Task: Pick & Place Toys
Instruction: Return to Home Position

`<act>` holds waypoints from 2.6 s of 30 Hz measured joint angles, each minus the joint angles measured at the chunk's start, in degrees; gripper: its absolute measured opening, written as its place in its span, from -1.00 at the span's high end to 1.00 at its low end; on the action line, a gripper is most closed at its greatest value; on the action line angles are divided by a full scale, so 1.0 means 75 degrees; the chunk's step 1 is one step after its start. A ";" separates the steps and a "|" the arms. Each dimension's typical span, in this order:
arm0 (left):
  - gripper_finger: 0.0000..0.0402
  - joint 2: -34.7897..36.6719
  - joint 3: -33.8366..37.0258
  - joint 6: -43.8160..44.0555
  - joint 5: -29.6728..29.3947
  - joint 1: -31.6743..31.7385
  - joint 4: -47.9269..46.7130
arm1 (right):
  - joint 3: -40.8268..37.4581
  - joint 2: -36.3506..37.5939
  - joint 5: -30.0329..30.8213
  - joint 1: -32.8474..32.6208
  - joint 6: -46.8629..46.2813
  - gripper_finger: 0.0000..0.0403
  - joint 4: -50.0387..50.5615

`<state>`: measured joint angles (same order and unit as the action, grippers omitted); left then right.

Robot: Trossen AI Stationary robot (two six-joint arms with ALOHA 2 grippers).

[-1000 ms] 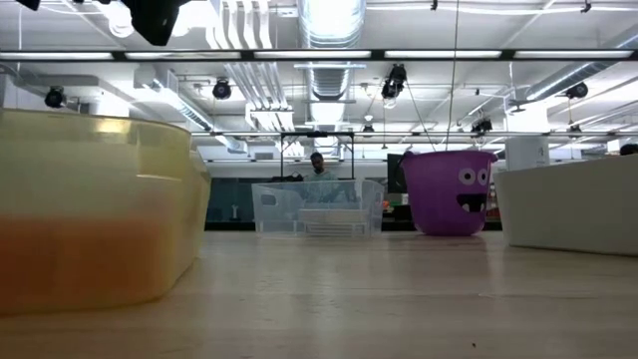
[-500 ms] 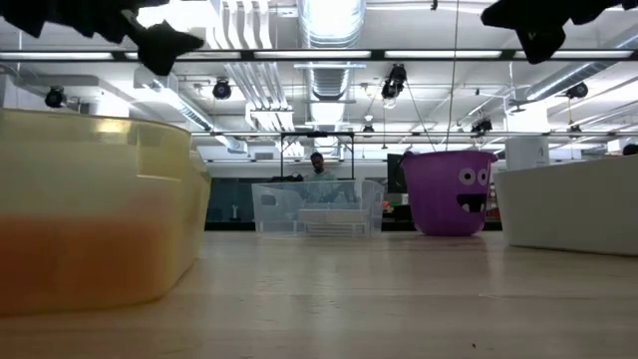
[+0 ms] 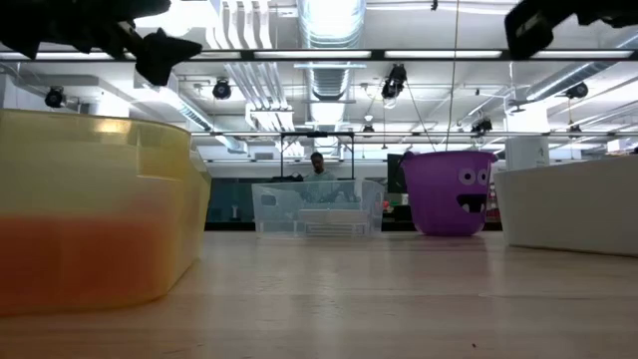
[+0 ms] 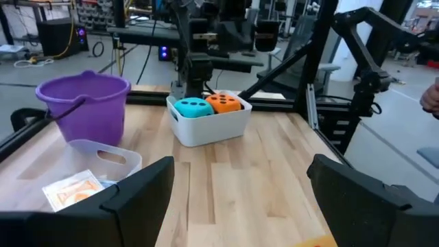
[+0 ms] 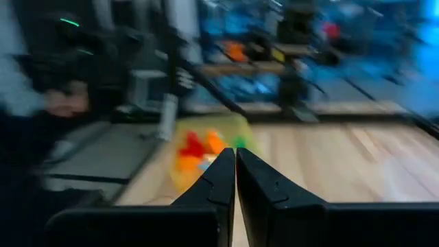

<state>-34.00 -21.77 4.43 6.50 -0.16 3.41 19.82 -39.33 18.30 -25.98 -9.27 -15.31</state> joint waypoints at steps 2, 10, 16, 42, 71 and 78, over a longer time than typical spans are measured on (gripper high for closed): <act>-0.67 0.0029 -0.0002 -0.0022 0.0013 0.0000 -0.0006 | -0.0159 0.0095 -0.1149 0.0435 0.0286 0.94 -0.0535; -0.67 0.0066 0.0192 -0.0149 -0.0002 0.0115 -0.0091 | -0.0790 0.0914 -0.1835 0.1579 0.0064 0.94 -0.0267; -0.67 0.0381 0.0236 -0.0140 -0.0008 0.0295 -0.0376 | -0.1130 0.2293 -0.2045 0.1650 -0.0132 0.94 0.0453; -0.67 0.3439 0.2875 0.0699 -0.0038 0.0391 -0.0208 | -0.2510 0.4774 -0.1772 0.1653 -0.0329 0.94 0.1448; -0.67 0.3302 0.2883 0.0052 -0.0066 0.0388 -0.0179 | -0.2574 0.4881 -0.1240 0.1650 -0.0485 0.94 0.1778; -0.67 0.3302 0.2886 0.0052 -0.0066 0.0388 -0.0179 | -0.2574 0.4881 -0.1240 0.1650 -0.0485 0.94 0.1778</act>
<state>-9.23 -0.12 4.82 6.00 2.74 2.07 0.51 -2.72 8.99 -13.61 -12.91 -1.98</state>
